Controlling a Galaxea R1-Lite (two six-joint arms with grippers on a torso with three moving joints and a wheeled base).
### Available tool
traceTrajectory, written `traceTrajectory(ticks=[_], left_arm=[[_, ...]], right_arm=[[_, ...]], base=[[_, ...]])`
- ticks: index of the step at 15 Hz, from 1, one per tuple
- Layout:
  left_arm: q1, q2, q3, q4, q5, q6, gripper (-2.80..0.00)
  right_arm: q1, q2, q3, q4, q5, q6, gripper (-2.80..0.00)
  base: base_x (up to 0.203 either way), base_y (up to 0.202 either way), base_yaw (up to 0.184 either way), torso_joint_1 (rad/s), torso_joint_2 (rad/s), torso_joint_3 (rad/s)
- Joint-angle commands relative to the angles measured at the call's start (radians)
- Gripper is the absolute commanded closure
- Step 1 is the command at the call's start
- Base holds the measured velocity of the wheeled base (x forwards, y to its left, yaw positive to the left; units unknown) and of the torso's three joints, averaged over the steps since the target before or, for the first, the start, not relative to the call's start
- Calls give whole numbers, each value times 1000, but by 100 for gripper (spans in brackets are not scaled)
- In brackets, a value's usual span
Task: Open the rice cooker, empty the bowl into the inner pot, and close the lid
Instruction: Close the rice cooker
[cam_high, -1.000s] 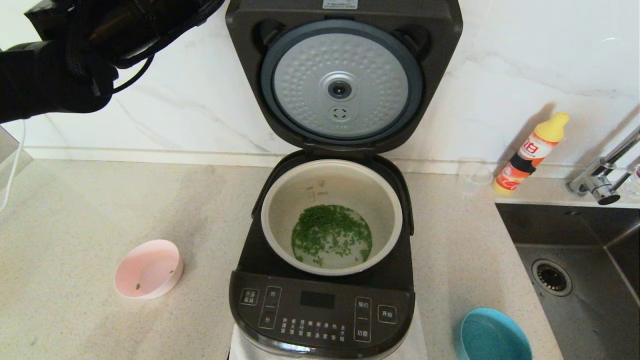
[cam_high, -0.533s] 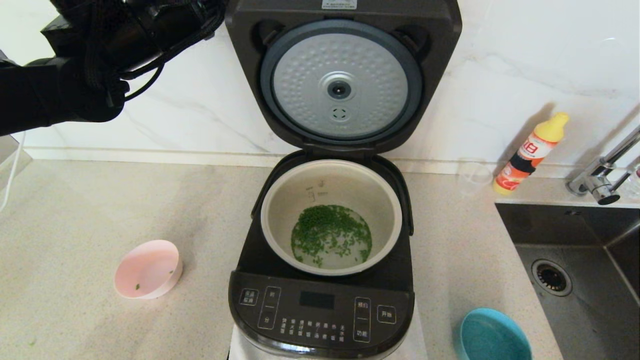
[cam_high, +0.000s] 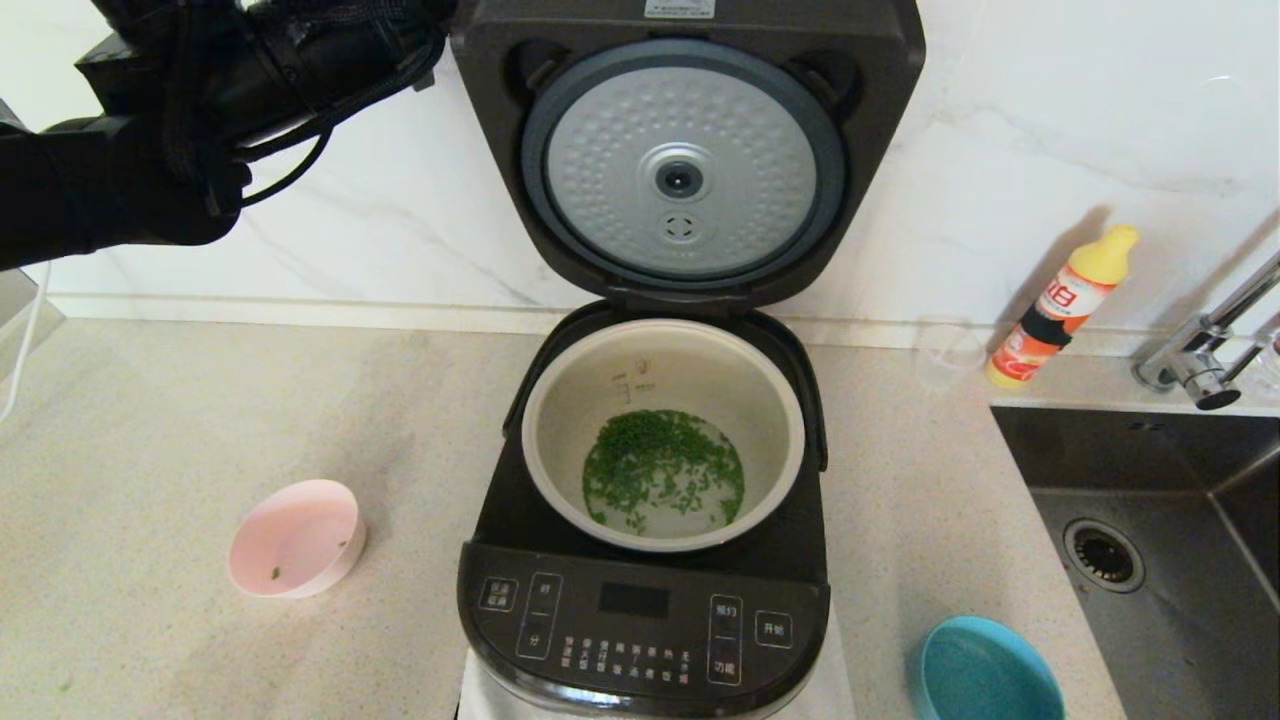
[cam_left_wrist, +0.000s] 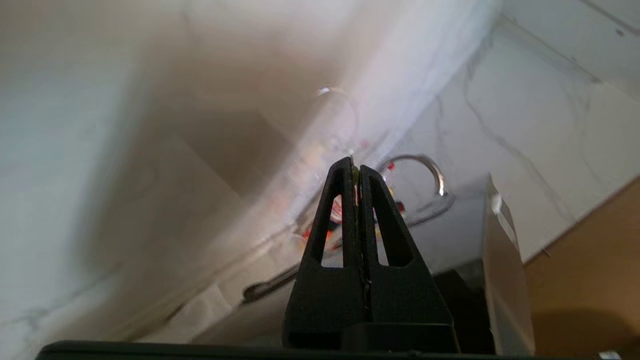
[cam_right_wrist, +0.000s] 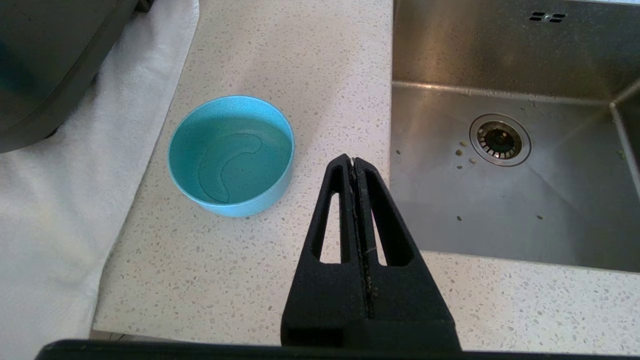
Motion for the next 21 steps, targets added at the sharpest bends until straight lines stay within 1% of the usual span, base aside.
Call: traceTrajectory(ticks=[1, 2, 3, 6, 7, 8, 12, 15, 17, 18, 19, 20, 21], left_arm=[[8, -16, 20, -4, -10, -4, 0], [14, -23, 45, -5, -14, -3, 0], [20, -37, 75, -7, -32, -1, 0], [61, -89, 174, -12, -154, 5, 0], [71, -98, 183, -11, -176, 4, 0], [73, -100, 183, -12, -177, 4, 0], [71, -99, 164, -12, -177, 4, 0], [71, -47, 77, -29, -167, 0, 0], [66, -12, 10, -29, -170, -20, 0], [56, -5, -5, -30, -176, -46, 0], [48, -5, -4, -29, -187, -50, 0], [45, -6, -2, -26, -216, -51, 0], [46, -9, 1, -23, -267, -55, 0]], right_arm=[[0, 1, 0, 1, 0, 0, 0], [0, 1, 0, 1, 0, 0, 0], [0, 1, 0, 1, 0, 0, 0], [0, 1, 0, 1, 0, 0, 0], [0, 1, 0, 1, 0, 0, 0], [0, 1, 0, 1, 0, 0, 0], [-1, 1, 0, 1, 0, 0, 0], [0, 1, 0, 1, 0, 0, 0], [0, 1, 0, 1, 0, 0, 0], [0, 1, 0, 1, 0, 0, 0], [0, 1, 0, 1, 0, 0, 0], [0, 1, 0, 1, 0, 0, 0], [0, 1, 0, 1, 0, 0, 0]], base=[[0, 0, 0, 0, 0, 0], [0, 0, 0, 0, 0, 0], [0, 0, 0, 0, 0, 0], [0, 0, 0, 0, 0, 0], [0, 0, 0, 0, 0, 0], [0, 0, 0, 0, 0, 0], [0, 0, 0, 0, 0, 0], [0, 0, 0, 0, 0, 0], [0, 0, 0, 0, 0, 0], [0, 0, 0, 0, 0, 0], [0, 0, 0, 0, 0, 0], [0, 0, 0, 0, 0, 0], [0, 0, 0, 0, 0, 0]])
